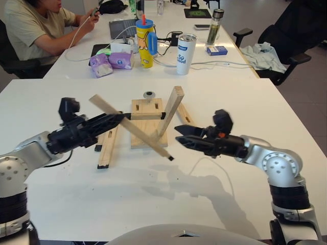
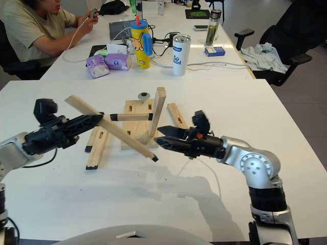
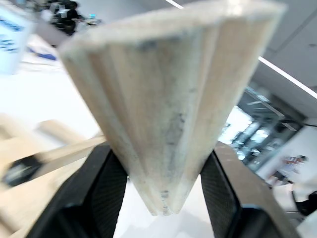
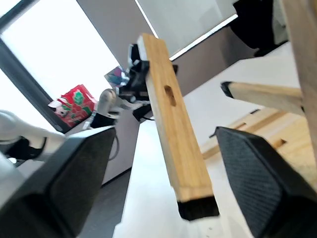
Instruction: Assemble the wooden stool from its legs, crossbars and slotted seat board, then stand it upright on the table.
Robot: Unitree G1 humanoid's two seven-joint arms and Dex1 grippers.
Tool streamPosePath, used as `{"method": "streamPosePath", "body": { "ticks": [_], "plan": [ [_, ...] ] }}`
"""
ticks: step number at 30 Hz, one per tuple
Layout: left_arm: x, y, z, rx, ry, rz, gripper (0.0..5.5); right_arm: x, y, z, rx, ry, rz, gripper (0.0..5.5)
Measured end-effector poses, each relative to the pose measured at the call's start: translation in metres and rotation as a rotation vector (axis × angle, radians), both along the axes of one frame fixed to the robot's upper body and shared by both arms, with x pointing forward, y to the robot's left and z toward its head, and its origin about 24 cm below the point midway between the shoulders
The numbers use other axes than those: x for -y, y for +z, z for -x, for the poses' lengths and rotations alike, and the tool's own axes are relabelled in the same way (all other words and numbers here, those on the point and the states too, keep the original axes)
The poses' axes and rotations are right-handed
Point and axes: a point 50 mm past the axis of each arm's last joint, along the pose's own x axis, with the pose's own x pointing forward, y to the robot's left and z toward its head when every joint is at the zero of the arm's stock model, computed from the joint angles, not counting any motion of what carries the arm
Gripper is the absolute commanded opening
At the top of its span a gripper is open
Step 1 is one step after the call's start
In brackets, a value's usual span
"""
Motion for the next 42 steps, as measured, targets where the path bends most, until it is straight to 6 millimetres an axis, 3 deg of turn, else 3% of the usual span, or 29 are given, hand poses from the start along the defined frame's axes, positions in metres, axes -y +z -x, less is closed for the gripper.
{"method": "streamPosePath", "body": {
  "ticks": [8,11,16,22,26,36,42],
  "plan": [
    [-0.064,0.007,-0.01,0.065,0.211,-0.195,2.07,-0.055,-0.05,-0.013,-0.093,-0.247,0.121,4.04],
    [-0.074,0.014,-0.016,0.129,0.237,-0.234,2.07,-0.079,-0.059,-0.014,-0.115,-0.267,0.129,4.04],
    [-0.082,0.023,-0.024,0.222,0.275,-0.266,2.07,-0.097,-0.072,-0.035,-0.134,-0.424,0.233,4.04],
    [-0.074,0.021,-0.031,0.277,0.262,-0.245,2.07,-0.08,-0.076,-0.049,-0.101,-0.562,0.336,4.04],
    [-0.049,0.017,-0.035,0.322,0.199,-0.244,2.07,-0.07,-0.076,-0.051,-0.021,-0.567,0.444,4.04],
    [0.007,0.003,-0.044,0.416,0.087,-0.305,2.07,-0.076,-0.083,-0.05,0.133,-0.465,0.639,4.04],
    [0.019,-0.006,-0.046,0.423,0.037,-0.346,2.07,-0.075,-0.083,-0.049,0.149,-0.435,0.648,4.04]
  ]
}}
